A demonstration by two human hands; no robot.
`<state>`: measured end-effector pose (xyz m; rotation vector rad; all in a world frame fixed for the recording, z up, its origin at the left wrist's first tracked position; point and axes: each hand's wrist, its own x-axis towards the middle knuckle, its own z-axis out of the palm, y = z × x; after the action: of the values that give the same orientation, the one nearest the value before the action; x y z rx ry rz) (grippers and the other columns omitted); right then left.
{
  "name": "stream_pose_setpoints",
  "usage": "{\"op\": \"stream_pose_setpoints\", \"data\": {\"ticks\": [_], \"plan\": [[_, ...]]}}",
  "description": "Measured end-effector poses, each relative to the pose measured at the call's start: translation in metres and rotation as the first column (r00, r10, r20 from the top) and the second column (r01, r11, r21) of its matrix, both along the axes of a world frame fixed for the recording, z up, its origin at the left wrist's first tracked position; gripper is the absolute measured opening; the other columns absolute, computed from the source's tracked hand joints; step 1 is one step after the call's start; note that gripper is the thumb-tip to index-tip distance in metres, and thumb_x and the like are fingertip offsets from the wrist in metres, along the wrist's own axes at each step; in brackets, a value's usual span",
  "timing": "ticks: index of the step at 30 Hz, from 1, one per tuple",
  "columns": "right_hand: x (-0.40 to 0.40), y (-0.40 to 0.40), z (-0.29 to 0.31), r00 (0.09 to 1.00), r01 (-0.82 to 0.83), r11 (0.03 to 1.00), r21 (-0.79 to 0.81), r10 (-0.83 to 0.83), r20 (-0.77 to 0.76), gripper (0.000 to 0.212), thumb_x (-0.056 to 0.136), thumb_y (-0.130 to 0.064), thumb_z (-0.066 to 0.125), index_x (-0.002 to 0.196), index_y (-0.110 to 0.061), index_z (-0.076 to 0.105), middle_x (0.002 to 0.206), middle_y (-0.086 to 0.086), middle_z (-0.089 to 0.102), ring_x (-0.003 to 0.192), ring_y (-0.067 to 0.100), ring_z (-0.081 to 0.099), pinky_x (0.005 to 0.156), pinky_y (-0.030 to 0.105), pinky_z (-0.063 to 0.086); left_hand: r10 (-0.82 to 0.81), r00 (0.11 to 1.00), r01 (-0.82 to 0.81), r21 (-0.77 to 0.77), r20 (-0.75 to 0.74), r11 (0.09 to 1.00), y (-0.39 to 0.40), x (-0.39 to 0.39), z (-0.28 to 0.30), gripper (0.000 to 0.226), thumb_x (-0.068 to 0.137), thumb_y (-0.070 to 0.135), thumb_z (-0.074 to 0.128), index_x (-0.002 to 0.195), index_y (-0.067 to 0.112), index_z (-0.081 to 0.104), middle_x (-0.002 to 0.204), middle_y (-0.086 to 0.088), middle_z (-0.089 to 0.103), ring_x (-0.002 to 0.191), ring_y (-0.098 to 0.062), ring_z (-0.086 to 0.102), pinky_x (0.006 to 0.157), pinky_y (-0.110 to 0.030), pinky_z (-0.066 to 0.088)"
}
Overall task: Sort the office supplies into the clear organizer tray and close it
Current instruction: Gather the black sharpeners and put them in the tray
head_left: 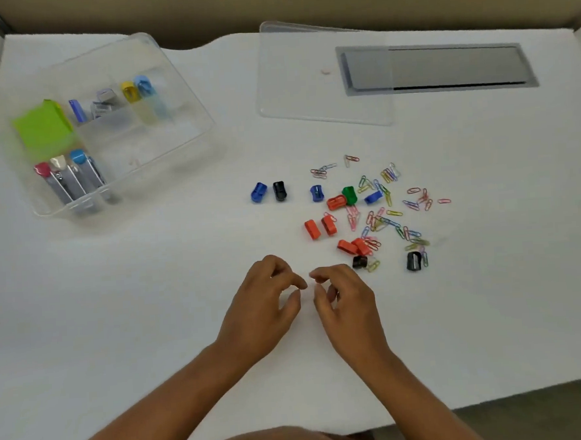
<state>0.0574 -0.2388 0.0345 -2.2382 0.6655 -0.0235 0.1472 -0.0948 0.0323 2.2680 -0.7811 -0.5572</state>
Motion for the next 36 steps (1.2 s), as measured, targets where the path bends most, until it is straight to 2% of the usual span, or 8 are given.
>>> {"op": "stream_pose_setpoints", "data": {"ticks": [7,13,19,24,26,29,33,36], "plan": [[-0.039,-0.071,0.009,0.994,0.109,0.985,-0.132,-0.108,0.015,0.037,0.094,-0.022,0.072,0.129,-0.029,0.062,0.122,-0.008,0.062,0.085,0.006,0.062,0.074,0.007,0.05,0.004,0.996,0.005,0.097,-0.087,0.995,-0.055,-0.04,0.014,0.023,0.095,0.029,0.072,0.118,0.032,0.069,0.117,0.012,0.058,0.097,-0.006,0.06,0.089,-0.02,0.055],[-0.02,-0.097,-0.001,0.996,-0.083,0.97,-0.228,0.071,-0.062,0.048,0.095,-0.035,0.07,0.141,-0.027,0.057,0.146,0.002,0.053,0.132,0.019,0.053,0.099,0.028,0.052,0.186,0.98,-0.181,0.076,-0.075,0.981,-0.099,-0.061,0.012,0.05,0.088,0.028,0.081,0.13,0.028,0.055,0.129,0.005,0.061,0.096,-0.01,0.063,0.085,-0.021,0.058],[-0.03,-0.106,0.005,0.99,-0.139,0.987,-0.085,0.14,0.005,0.032,0.095,-0.033,0.071,0.126,-0.025,0.068,0.124,-0.006,0.068,0.113,0.01,0.061,0.095,0.026,0.052,0.263,0.964,-0.261,0.064,-0.031,0.963,-0.113,-0.071,0.016,0.063,0.09,0.029,0.078,0.147,0.03,0.052,0.146,0.003,0.059,0.109,-0.012,0.065,0.097,-0.031,0.058],[-0.061,-0.129,0.023,0.995,-0.098,0.975,0.2,0.09,0.049,0.028,0.095,-0.038,0.07,0.121,-0.028,0.071,0.11,-0.015,0.07,0.091,0.003,0.063,0.076,0.015,0.053,0.309,0.948,-0.31,0.004,-0.077,0.951,-0.118,-0.082,0.021,0.034,0.091,0.032,0.077,0.125,0.029,0.071,0.113,0.009,0.077,0.094,-0.007,0.07,0.089,-0.022,0.058],[-0.065,-0.146,0.017,0.996,-0.068,0.998,0.015,0.067,0.064,0.029,0.097,-0.038,0.067,0.124,-0.028,0.068,0.116,-0.012,0.067,0.094,0.006,0.063,0.08,0.02,0.057,0.415,0.894,-0.426,-0.031,-0.171,0.904,-0.118,-0.087,0.021,0.03,0.092,0.033,0.077,0.121,0.031,0.069,0.105,0.012,0.075,0.087,-0.007,0.071,0.079,-0.016,0.056],[-0.059,-0.172,-0.002,0.995,-0.097,0.962,-0.255,0.098,-0.012,0.038,0.096,-0.035,0.069,0.133,-0.028,0.062,0.133,-0.002,0.059,0.118,0.014,0.059,0.095,0.028,0.055,0.504,0.729,-0.594,-0.063,-0.463,0.802,-0.118,-0.091,0.019,0.024,0.098,0.024,0.07,0.121,0.027,0.07,0.106,0.001,0.073,0.083,-0.016,0.076,0.081,-0.031,0.065],[-0.047,-0.181,-0.011,0.96,-0.26,0.916,-0.306,0.211,-0.185,0.038,0.095,-0.027,0.071,0.132,-0.023,0.065,0.135,0.001,0.055,0.123,0.016,0.054,0.103,0.027,0.049,0.437,0.405,-0.732,0.002,-0.803,0.681,-0.122,-0.093,0.021,0.021,0.101,0.004,0.059,0.113,0.012,0.074,0.104,-0.016,0.071,0.091,-0.03,0.076,0.09,-0.046,0.063],[-0.047,-0.173,-0.003,0.973,-0.226,0.958,-0.174,0.215,-0.085,0.032,0.091,-0.024,0.077,0.121,-0.024,0.068,0.121,-0.004,0.059,0.107,0.011,0.061,0.096,0.023,0.053,0.386,0.267,-0.771,0.044,-0.883,0.635,-0.124,-0.094,0.023,0.02,0.102,0.003,0.059,0.116,0.007,0.073,0.105,-0.019,0.073,0.09,-0.032,0.076,0.088,-0.044,0.063]]}}
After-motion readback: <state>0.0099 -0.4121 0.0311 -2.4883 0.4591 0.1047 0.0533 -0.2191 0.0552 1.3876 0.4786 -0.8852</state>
